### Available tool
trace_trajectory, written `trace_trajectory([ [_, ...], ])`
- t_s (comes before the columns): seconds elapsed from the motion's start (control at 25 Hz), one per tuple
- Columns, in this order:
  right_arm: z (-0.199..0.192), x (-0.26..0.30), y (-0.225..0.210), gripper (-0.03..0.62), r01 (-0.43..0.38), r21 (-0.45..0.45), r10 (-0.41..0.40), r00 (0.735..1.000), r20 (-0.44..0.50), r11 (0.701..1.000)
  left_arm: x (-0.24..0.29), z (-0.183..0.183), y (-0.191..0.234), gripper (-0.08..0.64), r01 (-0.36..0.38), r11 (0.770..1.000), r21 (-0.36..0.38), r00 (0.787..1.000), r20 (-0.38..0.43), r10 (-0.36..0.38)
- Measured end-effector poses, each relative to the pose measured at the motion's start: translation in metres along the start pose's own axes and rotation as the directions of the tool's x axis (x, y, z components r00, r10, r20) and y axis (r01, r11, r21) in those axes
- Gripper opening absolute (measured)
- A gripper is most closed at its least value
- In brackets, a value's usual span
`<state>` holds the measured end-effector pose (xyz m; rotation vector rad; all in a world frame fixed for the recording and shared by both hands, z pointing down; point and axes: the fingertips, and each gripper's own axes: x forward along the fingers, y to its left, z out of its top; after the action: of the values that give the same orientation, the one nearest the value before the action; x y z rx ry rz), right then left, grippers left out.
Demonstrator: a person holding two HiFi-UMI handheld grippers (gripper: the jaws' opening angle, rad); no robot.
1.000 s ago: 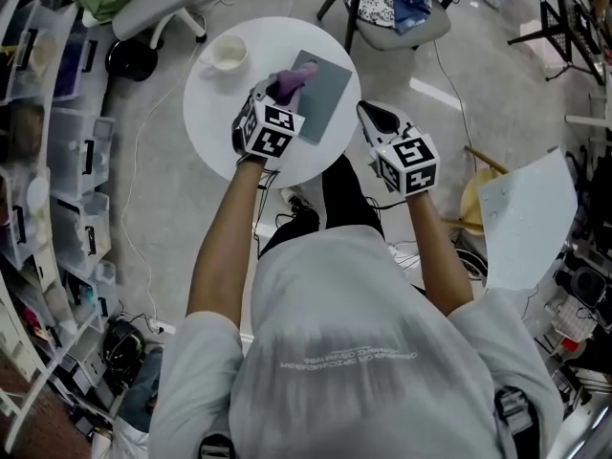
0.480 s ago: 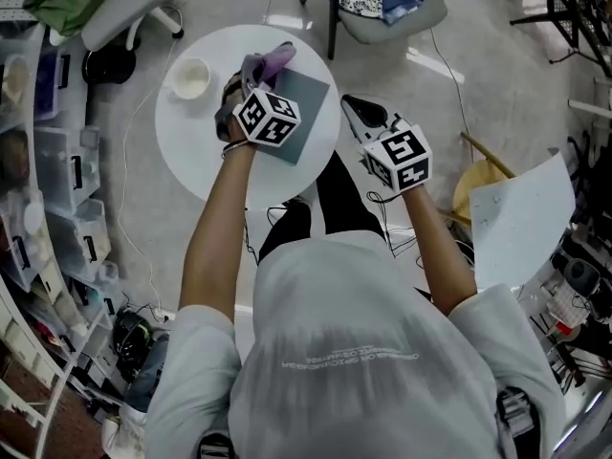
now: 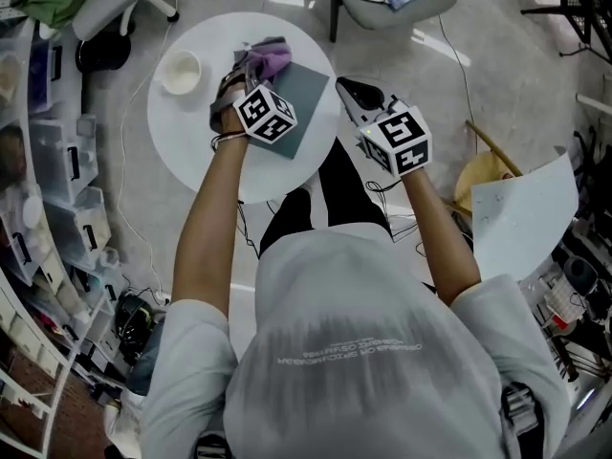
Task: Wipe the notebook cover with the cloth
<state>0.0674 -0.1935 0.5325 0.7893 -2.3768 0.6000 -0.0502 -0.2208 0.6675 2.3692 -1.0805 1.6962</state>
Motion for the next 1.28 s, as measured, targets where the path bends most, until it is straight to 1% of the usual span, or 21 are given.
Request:
trace_trajectory([
  [0.08,-0.003,-0.001,0.0,0.002,0.003,0.0,-0.003,1.0,-0.005,1.0,0.0,-0.001,-0.001,0.078,0.005,1.0,0.015,1.0,0.0,-0.005],
  [0.16,-0.004,-0.004,0.003,0.002,0.006,-0.001,-0.006,1.0,-0.005,1.0,-0.002,-0.004,-0.004,0.078,-0.01,1.0,0.029,1.0,0.005,0.01],
  [0.32,-0.007,-0.01,0.012,0.002,0.01,-0.008,-0.01,1.0,-0.004,1.0,-0.009,-0.012,-0.01,0.078,-0.032,0.999,0.001,0.999,0.003,0.032],
  [0.48,-0.016,-0.017,0.022,0.002,0.011,-0.008,-0.011,1.0,-0.007,1.0,-0.014,-0.019,-0.017,0.078,-0.039,0.999,0.0,0.999,-0.004,0.039],
  [0.64,-0.026,-0.024,0.032,0.002,0.013,-0.006,-0.013,1.0,-0.01,1.0,-0.021,-0.028,-0.026,0.078,-0.034,0.999,0.001,0.999,-0.021,0.034],
  [0.92,-0.038,-0.03,0.051,0.002,0.018,-0.011,-0.018,1.0,-0.014,1.0,-0.037,-0.047,-0.044,0.078,-0.016,1.0,-0.023,0.999,-0.043,0.015],
  [1.28,-0.043,-0.034,0.084,0.002,0.025,-0.019,-0.025,1.0,0.005,1.0,-0.061,-0.079,-0.07,0.078,0.005,0.999,-0.04,0.999,-0.052,-0.008],
])
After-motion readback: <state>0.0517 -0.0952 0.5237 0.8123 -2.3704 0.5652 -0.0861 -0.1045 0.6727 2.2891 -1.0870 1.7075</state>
